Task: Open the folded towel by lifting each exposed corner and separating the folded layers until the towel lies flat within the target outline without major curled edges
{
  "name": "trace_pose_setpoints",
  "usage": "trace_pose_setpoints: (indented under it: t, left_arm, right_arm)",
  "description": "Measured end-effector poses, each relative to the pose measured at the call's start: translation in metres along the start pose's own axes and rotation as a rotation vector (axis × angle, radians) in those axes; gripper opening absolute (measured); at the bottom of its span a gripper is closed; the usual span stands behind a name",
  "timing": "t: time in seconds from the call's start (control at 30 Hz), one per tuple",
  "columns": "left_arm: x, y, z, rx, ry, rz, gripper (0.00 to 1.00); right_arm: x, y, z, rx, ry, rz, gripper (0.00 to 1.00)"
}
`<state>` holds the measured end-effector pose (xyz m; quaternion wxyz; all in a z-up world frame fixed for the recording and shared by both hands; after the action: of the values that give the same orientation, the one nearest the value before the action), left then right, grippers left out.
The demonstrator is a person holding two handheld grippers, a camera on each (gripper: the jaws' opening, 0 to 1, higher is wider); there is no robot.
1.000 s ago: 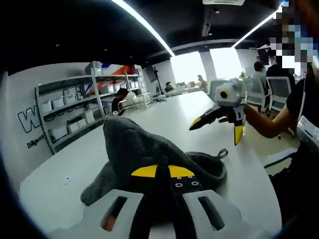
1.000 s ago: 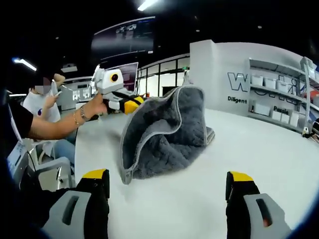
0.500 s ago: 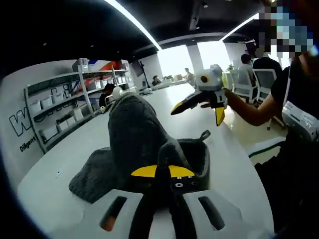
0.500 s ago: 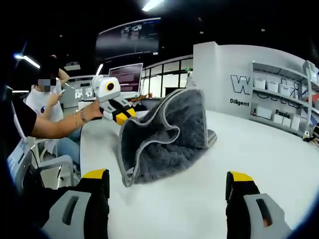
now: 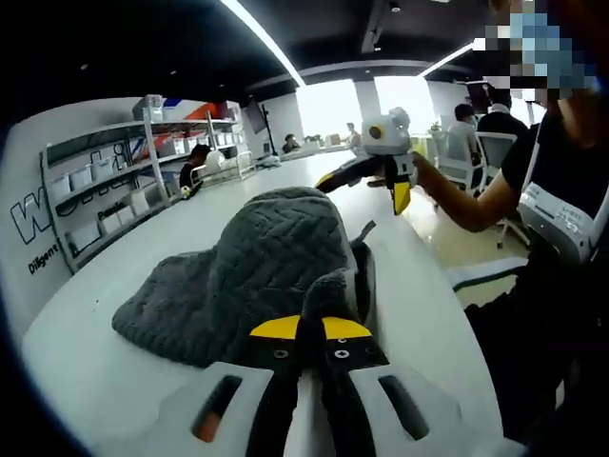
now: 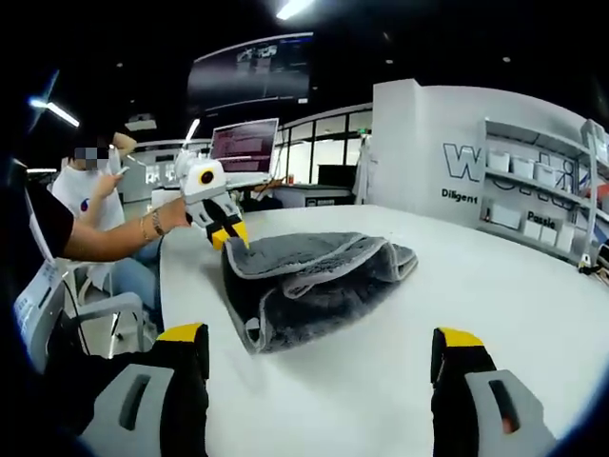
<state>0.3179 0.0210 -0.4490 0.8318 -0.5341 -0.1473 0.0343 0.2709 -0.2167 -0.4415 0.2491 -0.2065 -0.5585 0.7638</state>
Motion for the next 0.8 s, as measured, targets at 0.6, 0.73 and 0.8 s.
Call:
trace_pose_setpoints:
  t: [0.6, 0.73, 0.8]
  left_arm:
    - [-0.006, 0.015, 0.007, 0.035, -0.024, 0.038, 0.23]
    - [-0.005, 0.004, 0.011, -0.037, -0.057, 0.051, 0.45]
    - [-0.007, 0.001, 0.012, -0.059, -0.068, 0.062, 0.56]
  right_arm:
    - [0.005, 0.0, -0.002, 0.001, -0.015, -0.006, 0.99]
    - [0.005, 0.0, -0.002, 0.003, -0.014, -0.004, 0.99]
    - [0.006, 0.001, -0.003, 0.006, -0.016, -0.004, 0.99]
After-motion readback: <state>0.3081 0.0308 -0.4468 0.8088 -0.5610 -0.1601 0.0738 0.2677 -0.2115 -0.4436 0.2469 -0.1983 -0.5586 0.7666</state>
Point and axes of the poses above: the point that each gripper's makers call its tool centre point, and the gripper's own axes: z roughly backward along the fingers, x roughly to its left, y roughly out of its underside, the point moved 4 cm from there along z, roughly backward along the fingers, and after that the axes turned 4 degrees about -y, right-handed, at the moved point
